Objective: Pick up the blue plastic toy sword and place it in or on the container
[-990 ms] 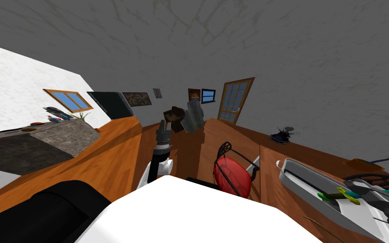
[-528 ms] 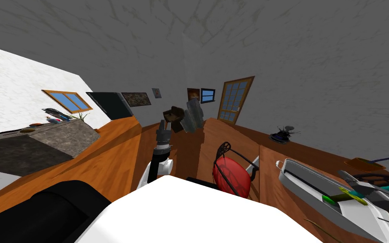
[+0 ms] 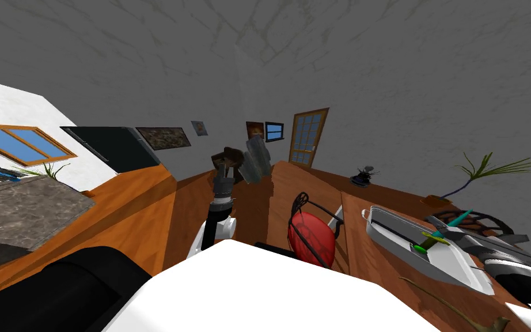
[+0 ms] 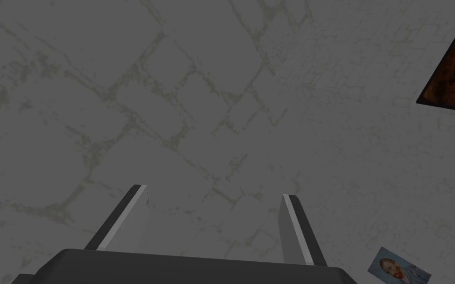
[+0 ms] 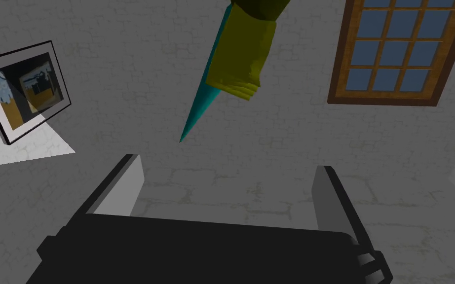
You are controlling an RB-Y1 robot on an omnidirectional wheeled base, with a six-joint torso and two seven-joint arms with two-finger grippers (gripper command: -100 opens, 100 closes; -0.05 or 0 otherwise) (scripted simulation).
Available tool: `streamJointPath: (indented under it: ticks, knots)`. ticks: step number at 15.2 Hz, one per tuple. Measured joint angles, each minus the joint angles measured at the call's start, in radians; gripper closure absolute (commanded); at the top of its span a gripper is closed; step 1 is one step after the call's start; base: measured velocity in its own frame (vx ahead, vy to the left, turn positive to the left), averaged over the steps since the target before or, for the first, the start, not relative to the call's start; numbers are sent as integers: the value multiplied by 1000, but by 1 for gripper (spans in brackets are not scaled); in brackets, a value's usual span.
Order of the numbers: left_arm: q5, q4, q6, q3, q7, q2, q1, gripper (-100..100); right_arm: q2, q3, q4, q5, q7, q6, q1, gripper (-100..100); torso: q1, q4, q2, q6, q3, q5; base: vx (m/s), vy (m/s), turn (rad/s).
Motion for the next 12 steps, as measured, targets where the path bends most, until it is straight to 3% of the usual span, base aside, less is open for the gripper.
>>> streamJointPath:
  ticks: [2, 8, 12]
  knots:
    - [0, 0, 0, 0, 0, 0, 0, 0, -8, 14, 13, 8, -13, -2, -29, -100, -2, 0, 1, -1, 1, 0, 24, 27, -103]
    - [0, 0, 0, 0, 0, 0, 0, 0, -53, 98, 135, 60, -65, -70, -157, -100, -1, 0, 0, -1, 0, 0, 35, 47, -213]
    - [0, 0, 0, 0, 0, 0, 0, 0, -81, 157, 179, 96, -109, -96, -227, -100, -1, 0, 0, 0, 0, 0, 37, 50, -211]
